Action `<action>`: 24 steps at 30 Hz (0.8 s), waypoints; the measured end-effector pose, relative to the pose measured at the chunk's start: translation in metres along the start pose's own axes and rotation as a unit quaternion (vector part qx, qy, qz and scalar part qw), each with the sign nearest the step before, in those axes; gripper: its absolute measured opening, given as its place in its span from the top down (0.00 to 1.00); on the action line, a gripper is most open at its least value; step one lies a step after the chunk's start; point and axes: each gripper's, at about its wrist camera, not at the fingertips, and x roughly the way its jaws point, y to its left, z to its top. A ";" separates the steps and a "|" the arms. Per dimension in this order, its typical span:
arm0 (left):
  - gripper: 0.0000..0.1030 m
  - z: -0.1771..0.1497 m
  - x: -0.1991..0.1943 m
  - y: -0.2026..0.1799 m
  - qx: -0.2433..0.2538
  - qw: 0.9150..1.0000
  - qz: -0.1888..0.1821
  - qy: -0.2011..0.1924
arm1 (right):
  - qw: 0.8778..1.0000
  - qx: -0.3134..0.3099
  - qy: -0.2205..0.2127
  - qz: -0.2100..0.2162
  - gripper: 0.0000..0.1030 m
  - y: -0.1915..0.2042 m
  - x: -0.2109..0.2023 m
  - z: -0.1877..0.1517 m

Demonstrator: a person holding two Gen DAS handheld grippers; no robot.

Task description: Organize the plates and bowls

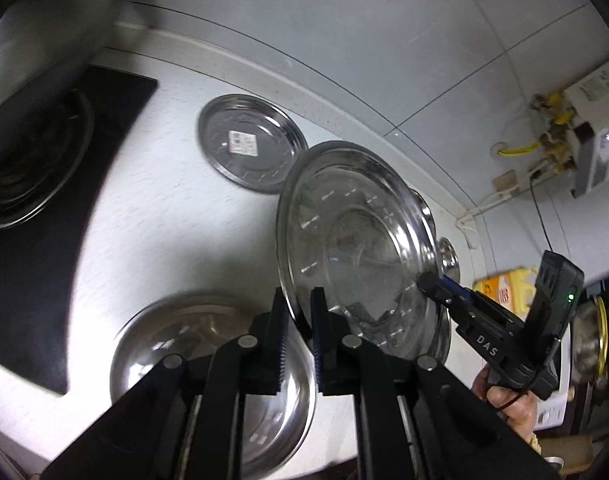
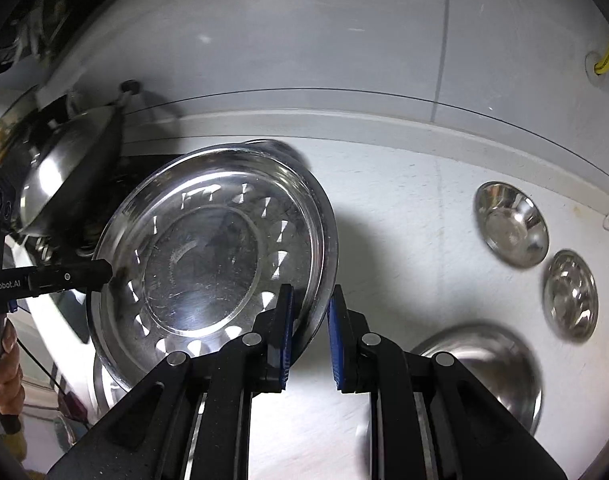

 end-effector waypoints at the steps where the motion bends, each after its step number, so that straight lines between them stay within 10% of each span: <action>1: 0.91 -0.009 -0.010 0.008 0.000 1.000 -0.004 0.004 | 1.000 0.000 -0.001 0.003 0.85 0.009 -0.004 -0.007; 12: 0.90 -0.091 -0.022 0.091 -0.014 0.998 -0.008 0.063 | 0.998 0.005 0.055 0.012 0.85 0.074 0.018 -0.089; 24: 0.90 -0.102 -0.002 0.115 0.001 0.996 0.034 0.087 | 0.995 -0.007 0.097 -0.005 0.85 0.099 0.056 -0.112</action>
